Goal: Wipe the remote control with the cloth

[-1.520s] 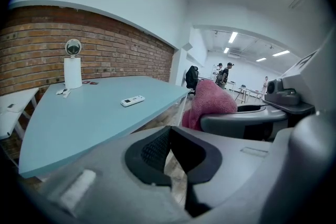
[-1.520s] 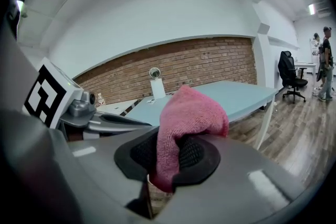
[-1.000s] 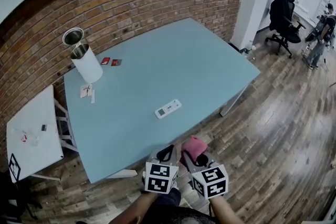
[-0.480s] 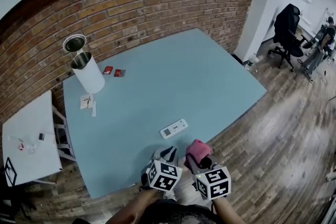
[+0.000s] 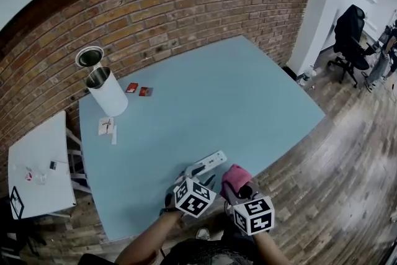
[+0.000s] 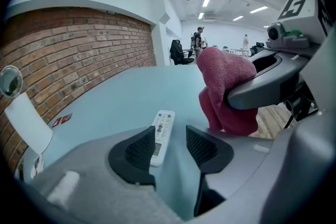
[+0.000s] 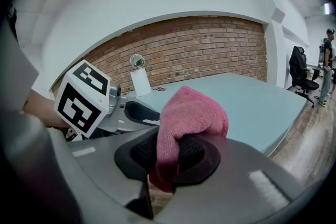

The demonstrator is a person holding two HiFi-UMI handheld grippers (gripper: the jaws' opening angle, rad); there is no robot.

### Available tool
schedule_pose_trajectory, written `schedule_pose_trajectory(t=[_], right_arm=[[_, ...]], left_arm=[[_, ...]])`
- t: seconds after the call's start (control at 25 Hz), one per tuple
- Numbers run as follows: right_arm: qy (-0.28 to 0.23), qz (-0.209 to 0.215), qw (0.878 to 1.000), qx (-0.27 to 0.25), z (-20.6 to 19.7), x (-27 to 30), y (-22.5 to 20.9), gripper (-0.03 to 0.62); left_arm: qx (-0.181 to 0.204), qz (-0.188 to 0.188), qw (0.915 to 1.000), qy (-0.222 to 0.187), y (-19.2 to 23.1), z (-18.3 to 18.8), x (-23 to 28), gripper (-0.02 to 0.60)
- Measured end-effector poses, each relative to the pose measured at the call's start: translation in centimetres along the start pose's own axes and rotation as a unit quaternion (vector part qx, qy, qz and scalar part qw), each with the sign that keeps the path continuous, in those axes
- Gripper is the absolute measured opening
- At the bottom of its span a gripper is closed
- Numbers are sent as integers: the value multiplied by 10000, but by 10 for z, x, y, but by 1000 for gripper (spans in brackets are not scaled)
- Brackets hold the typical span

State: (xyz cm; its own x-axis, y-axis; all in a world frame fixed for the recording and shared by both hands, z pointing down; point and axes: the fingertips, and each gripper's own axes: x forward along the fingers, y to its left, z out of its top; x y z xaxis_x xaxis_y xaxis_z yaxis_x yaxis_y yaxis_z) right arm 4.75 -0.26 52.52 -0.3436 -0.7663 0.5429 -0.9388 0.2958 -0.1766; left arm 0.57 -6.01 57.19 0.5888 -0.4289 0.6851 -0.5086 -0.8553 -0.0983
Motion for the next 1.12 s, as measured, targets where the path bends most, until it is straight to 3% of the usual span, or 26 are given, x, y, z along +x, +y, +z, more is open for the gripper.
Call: schedule_pose_trajectory(t=[0.12, 0.24, 0.28, 0.32, 0.56, 0.88, 1.12], right_arm=[[39, 198, 9997, -116, 10, 13, -12, 63], [34, 325, 9993, -180, 24, 23, -29, 63], [27, 357, 9992, -184, 28, 27, -35, 63], [25, 384, 9991, -184, 32, 31, -41, 63], [108, 507, 9987, -28, 34, 46, -68, 63], [181, 770, 9969, 35, 42, 65, -89, 63], [210, 995, 9948, 71, 52, 83, -102, 64]], left_arm=[[138, -220, 9994, 234, 5, 3, 18, 255], [361, -437, 9965, 608, 8, 2, 33, 260], [451, -527, 9947, 764, 9, 0, 38, 320], [547, -615, 9923, 930, 10, -3, 43, 328], [752, -993, 9784, 1648, 19, -17, 67, 328], [886, -1592, 9503, 2526, 18, -34, 85, 325], [989, -1538, 9409, 2850, 14, -34, 84, 316]])
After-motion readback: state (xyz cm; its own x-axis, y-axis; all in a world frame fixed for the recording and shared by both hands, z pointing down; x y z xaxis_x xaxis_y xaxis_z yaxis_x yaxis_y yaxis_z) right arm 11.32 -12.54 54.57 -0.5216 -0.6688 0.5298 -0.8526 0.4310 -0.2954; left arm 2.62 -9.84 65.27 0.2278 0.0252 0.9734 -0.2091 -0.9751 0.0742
